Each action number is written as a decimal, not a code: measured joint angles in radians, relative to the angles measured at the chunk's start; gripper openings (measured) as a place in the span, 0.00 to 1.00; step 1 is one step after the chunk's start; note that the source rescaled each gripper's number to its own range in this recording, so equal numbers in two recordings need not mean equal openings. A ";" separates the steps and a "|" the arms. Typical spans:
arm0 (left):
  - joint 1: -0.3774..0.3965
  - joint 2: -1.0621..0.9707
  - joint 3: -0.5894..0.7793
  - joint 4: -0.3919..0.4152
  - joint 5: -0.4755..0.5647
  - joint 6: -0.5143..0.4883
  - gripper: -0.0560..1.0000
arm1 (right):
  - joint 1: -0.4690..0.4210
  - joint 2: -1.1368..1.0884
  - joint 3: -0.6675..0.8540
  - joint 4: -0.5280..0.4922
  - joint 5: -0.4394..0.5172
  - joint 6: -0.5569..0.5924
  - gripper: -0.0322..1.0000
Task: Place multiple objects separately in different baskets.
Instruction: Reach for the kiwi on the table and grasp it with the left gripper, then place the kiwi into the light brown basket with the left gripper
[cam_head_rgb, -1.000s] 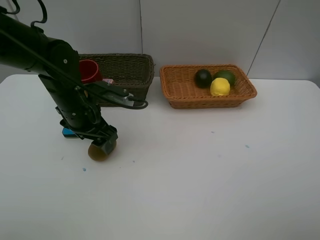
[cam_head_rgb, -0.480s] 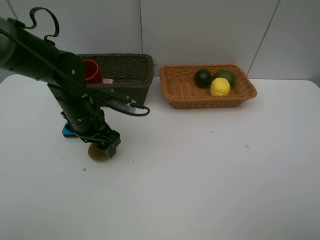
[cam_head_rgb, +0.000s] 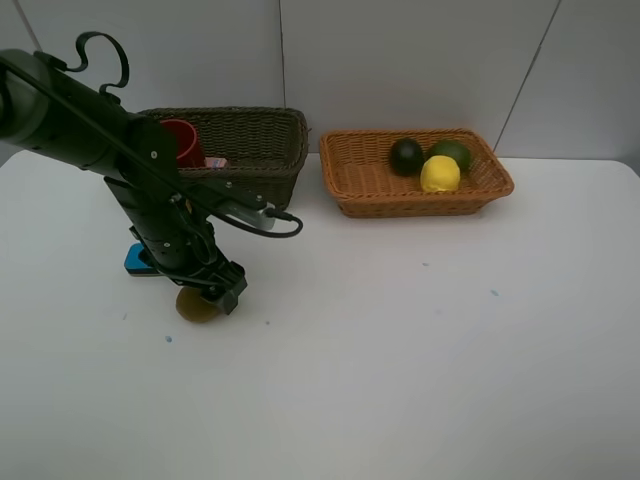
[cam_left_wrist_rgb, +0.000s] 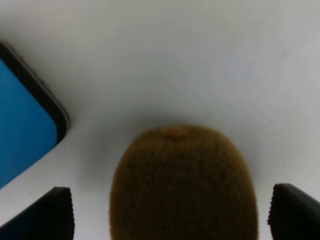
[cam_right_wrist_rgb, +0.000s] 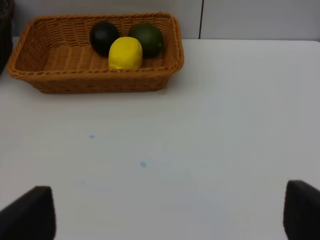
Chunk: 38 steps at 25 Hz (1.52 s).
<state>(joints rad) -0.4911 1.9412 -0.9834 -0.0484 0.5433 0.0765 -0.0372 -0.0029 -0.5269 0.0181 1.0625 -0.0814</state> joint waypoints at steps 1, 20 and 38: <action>0.000 0.000 0.000 0.000 0.000 0.001 1.00 | 0.000 0.000 0.000 0.000 0.000 0.000 1.00; 0.000 0.000 0.000 0.000 0.000 0.000 0.69 | 0.000 0.000 0.000 0.000 0.000 0.000 1.00; 0.000 -0.089 -0.129 0.000 0.195 0.017 0.69 | 0.000 0.000 0.000 0.000 0.000 0.000 1.00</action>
<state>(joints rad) -0.4911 1.8517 -1.1129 -0.0484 0.7381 0.0932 -0.0372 -0.0029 -0.5269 0.0181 1.0625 -0.0814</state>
